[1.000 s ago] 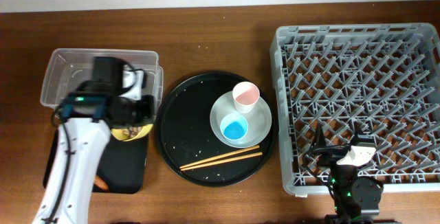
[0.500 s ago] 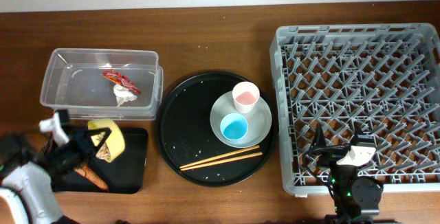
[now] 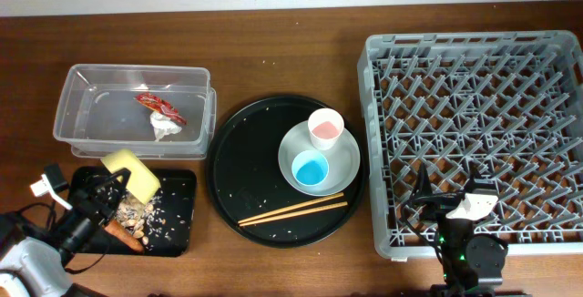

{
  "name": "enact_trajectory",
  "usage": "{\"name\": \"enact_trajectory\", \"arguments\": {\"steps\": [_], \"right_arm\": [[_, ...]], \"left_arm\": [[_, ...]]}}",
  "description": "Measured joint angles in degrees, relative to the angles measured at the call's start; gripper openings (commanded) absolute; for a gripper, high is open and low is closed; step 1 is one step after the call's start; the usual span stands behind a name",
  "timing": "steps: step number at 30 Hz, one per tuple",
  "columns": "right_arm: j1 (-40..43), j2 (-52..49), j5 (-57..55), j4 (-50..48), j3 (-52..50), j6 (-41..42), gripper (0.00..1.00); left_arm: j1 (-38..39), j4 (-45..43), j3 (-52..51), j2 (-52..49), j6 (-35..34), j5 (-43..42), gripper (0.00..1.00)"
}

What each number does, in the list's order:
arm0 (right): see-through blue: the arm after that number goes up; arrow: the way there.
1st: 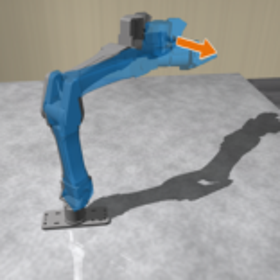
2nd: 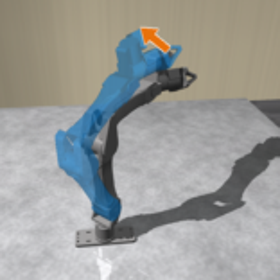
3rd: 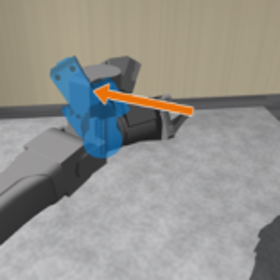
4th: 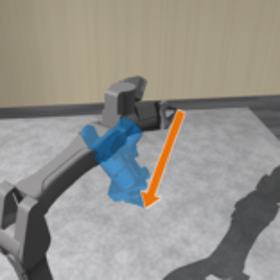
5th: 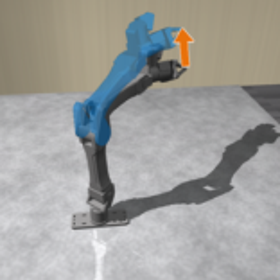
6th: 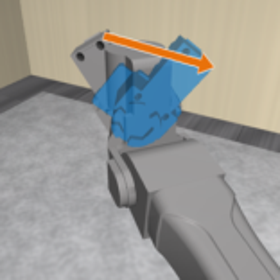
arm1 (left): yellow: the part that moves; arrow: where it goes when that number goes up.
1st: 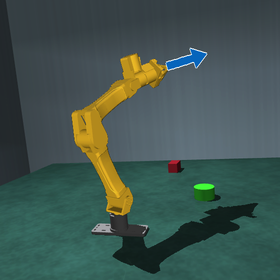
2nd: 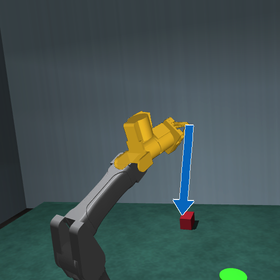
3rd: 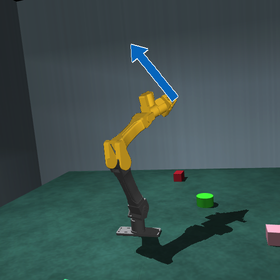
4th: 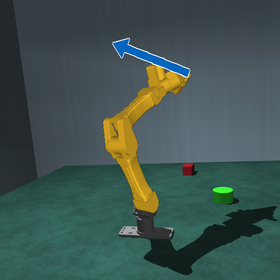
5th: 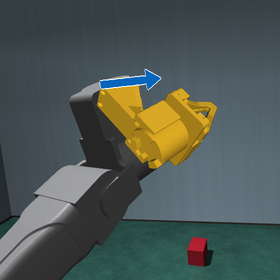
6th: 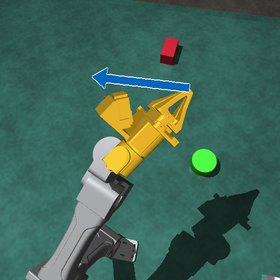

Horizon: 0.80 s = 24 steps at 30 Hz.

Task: Sort waste into correct bins and load items into the dishwasher rack
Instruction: 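Tip the yellow bowl over the black tray to dump peanut shells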

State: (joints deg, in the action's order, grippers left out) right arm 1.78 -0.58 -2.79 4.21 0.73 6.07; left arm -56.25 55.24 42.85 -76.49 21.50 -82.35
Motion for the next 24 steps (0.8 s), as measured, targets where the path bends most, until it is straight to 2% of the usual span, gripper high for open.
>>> {"name": "enact_trajectory", "arguments": {"steps": [13, 15, 18, 20, 24], "right_arm": [[0.0, 0.0, 0.0, 0.0, 0.0, 0.0, 0.98], [0.0, 0.0, 0.0, 0.0, 0.0, 0.0, 0.98], [0.0, 0.0, 0.0, 0.0, 0.0, 0.0, 0.98], [0.0, 0.0, 0.0, 0.0, 0.0, 0.0, 0.98], [0.0, 0.0, 0.0, 0.0, 0.0, 0.0, 0.98]], "left_arm": [[0.0, -5.0, -0.1, 0.0, -9.1, -5.8, 0.0], [0.0, -2.9, -0.1, 0.0, -10.3, -6.1, 0.0], [0.0, -3.4, -0.1, 0.0, -11.1, -6.3, 0.0], [0.0, -0.7, -0.2, 0.0, -11.4, -6.4, 0.0], [0.0, -3.7, -0.3, 0.0, -11.7, -6.4, 0.0]]}}
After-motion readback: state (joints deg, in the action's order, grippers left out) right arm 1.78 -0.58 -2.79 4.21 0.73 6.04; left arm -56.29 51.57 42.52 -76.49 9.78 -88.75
